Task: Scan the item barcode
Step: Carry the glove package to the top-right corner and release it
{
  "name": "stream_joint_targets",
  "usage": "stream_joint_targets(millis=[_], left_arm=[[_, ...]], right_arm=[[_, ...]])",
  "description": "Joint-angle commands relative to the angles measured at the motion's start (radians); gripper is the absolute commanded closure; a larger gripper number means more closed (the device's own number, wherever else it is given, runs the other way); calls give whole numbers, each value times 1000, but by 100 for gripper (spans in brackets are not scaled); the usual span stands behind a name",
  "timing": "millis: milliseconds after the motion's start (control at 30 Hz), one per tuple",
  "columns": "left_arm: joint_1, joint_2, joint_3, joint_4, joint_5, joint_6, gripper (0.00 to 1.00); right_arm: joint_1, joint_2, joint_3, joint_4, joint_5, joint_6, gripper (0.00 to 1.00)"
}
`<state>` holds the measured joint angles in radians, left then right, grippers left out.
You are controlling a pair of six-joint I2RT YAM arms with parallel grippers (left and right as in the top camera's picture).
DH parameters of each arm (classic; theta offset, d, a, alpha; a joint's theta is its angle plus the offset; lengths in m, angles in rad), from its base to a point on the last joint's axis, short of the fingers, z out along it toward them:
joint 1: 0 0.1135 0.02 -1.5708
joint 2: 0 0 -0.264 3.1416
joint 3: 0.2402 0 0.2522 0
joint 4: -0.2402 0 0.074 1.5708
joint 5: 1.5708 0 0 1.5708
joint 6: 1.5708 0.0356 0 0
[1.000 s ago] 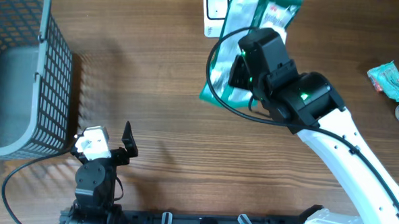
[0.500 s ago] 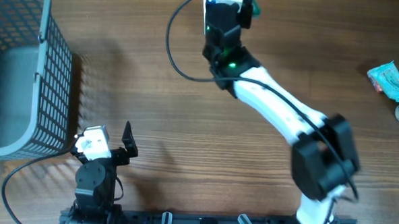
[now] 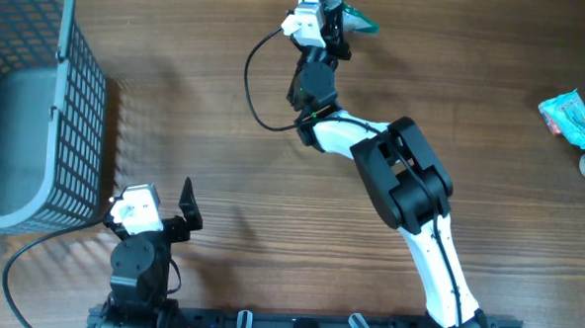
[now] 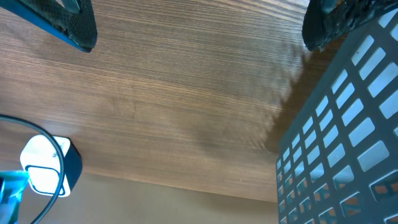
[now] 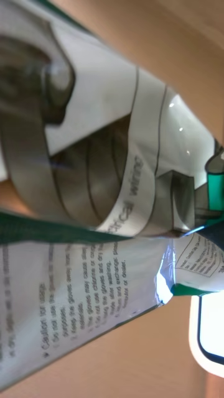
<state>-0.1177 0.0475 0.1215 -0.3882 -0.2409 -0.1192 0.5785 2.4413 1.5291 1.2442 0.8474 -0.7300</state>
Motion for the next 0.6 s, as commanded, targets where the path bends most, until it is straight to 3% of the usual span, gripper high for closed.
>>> stream_joint_targets(millis=[0, 400, 467, 567], left_arm=[[-3, -8, -5, 4, 5, -16, 0], [-3, -8, -5, 4, 5, -16, 0], [-3, -8, -5, 4, 5, -16, 0], [-3, -8, -5, 4, 5, -16, 0]], right_arm=[[-13, 10, 10, -40, -133, -30, 95], [-18, 37, 10, -66, -183, -31, 95], [-18, 37, 13, 21, -155, -57, 95], [-17, 36, 25, 273, -68, -233, 95]])
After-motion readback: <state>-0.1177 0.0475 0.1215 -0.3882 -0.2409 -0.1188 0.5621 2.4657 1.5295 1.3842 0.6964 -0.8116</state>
